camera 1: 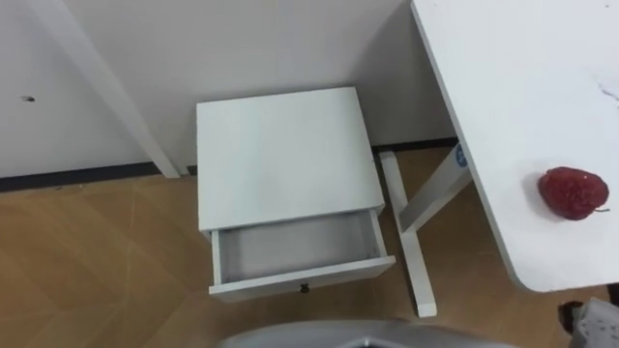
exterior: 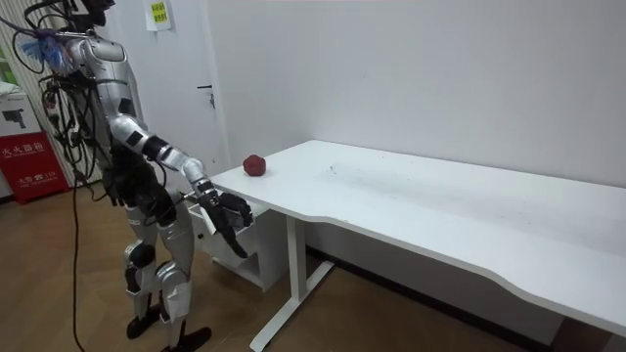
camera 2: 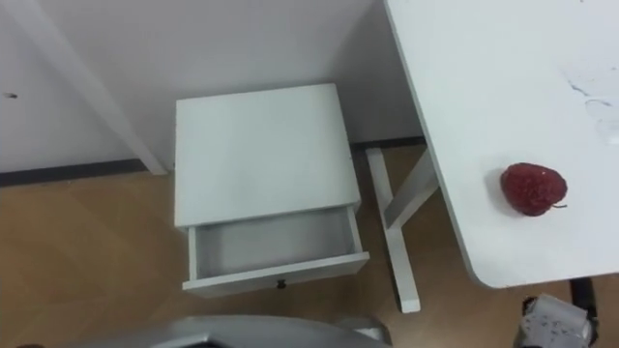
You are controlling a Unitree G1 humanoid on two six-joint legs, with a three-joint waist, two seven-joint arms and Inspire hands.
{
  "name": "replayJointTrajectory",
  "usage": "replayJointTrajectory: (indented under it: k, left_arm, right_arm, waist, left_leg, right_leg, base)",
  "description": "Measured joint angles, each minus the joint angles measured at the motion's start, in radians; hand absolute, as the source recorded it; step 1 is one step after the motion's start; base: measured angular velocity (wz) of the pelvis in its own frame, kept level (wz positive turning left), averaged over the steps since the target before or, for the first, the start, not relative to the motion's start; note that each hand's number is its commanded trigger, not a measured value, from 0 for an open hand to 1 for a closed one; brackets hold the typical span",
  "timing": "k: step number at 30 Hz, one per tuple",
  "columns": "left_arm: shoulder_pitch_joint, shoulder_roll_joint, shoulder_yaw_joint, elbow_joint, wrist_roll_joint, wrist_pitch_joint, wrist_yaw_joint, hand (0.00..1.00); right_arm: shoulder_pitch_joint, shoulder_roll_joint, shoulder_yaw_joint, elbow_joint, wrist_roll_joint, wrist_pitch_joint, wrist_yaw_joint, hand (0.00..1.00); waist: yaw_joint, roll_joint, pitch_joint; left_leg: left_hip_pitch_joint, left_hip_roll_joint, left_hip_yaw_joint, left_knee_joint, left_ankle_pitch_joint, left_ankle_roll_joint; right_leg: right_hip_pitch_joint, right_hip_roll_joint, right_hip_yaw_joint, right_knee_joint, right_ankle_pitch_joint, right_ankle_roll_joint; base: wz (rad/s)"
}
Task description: Put apple and close drawer
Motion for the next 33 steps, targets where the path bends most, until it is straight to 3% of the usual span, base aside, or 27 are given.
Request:
replayJointTrajectory:
  k: [2,4,6,10,15,19,24,29,33]
  left_arm:
    - [0.0,0.0,0.0,-0.001,0.001,-0.003,0.0,0.0]
    - [0.0,-0.001,-0.006,0.0,-0.001,-0.008,0.0,0.0]
    - [-0.004,0.0,-0.009,0.001,-0.009,-0.011,0.001,0.0]
    - [-0.01,-0.001,-0.068,0.02,-0.009,-0.023,0.02,0.0]
    - [-0.006,-0.001,-0.103,0.019,-0.009,-0.027,0.02,0.0]
    - [-0.004,-0.001,-0.107,0.016,0.001,-0.029,0.016,0.0]
    - [-0.003,-0.001,-0.117,0.016,-0.008,-0.037,0.02,0.0]
    - [-0.001,-0.001,-0.159,0.043,-0.007,-0.044,0.016,0.0]
    - [0.0,-0.001,-0.163,0.039,-0.005,-0.043,0.012,0.0]
  right_arm:
    - [0.011,0.0,-0.001,-0.087,-0.04,-0.03,-0.064,0.0]
    - [0.013,-0.005,0.015,-0.248,-0.149,-0.097,-0.141,0.0]
    - [0.012,-0.033,0.057,-0.318,-0.269,-0.136,-0.183,0.0]
    - [0.009,-0.054,0.136,-0.434,-0.577,-0.158,-0.244,0.0]
    - [0.015,-0.057,0.184,-0.475,-0.702,-0.157,-0.256,0.0]
    - [0.015,-0.063,0.221,-0.531,-0.903,-0.156,-0.269,0.0]
    - [0.013,-0.075,0.277,-0.539,-1.018,-0.156,-0.274,0.0]
    - [0.016,-0.076,0.341,-0.54,-1.073,-0.156,-0.212,0.0]
    - [0.038,-0.076,0.363,-0.54,-1.167,-0.155,-0.122,0.0]
  waist:
    - [0.0,0.003,-0.0002]
    - [0.0,0.009,0.0013]
    - [0.004,0.016,-0.0016]
    - [0.027,0.014,-0.0021]
    - [0.048,0.016,-0.0057]
    - [0.07,0.021,-0.0094]
    - [0.078,0.013,-0.0099]
    - [0.082,0.002,-0.0003]
    - [0.078,0.006,0.0002]
  left_leg:
    - [-0.002,0.0,0.001,0.0,0.0,0.0]
    - [-0.024,0.002,0.004,0.004,0.0,0.001]
    - [-0.036,0.005,0.001,0.01,0.0,0.001]
    - [-0.04,0.007,0.001,0.01,0.001,0.0]
    - [-0.046,0.007,-0.013,0.01,0.001,0.0]
    - [-0.051,0.007,-0.012,0.01,0.001,-0.001]
    - [-0.046,0.007,-0.014,0.01,0.001,-0.001]
    - [-0.033,0.008,-0.012,0.011,0.001,-0.001]
    - [-0.042,0.008,-0.013,0.012,0.001,-0.001]
  right_leg:
    - [-0.011,0.0,0.0,0.001,0.0,0.0]
    - [-0.023,0.002,0.002,0.0,0.003,-0.001]
    - [-0.032,0.004,0.0,-0.001,0.007,-0.002]
    - [-0.032,0.005,-0.006,-0.003,0.007,-0.003]
    - [-0.033,0.003,-0.029,-0.006,0.007,-0.003]
    - [-0.046,0.004,-0.025,-0.004,0.007,-0.003]
    - [-0.038,0.004,-0.028,-0.004,0.008,-0.004]
    - [-0.028,0.004,-0.028,-0.005,0.008,-0.004]
    - [-0.03,0.004,-0.029,-0.005,0.009,-0.005]
  base:
    - [-0.02]
    - [-0.04]
    - [0.02]
    - [0.05]
    - [0.09]
    - [-0.04]
    - [0.0]
    - [0.0]
    - [0.0]
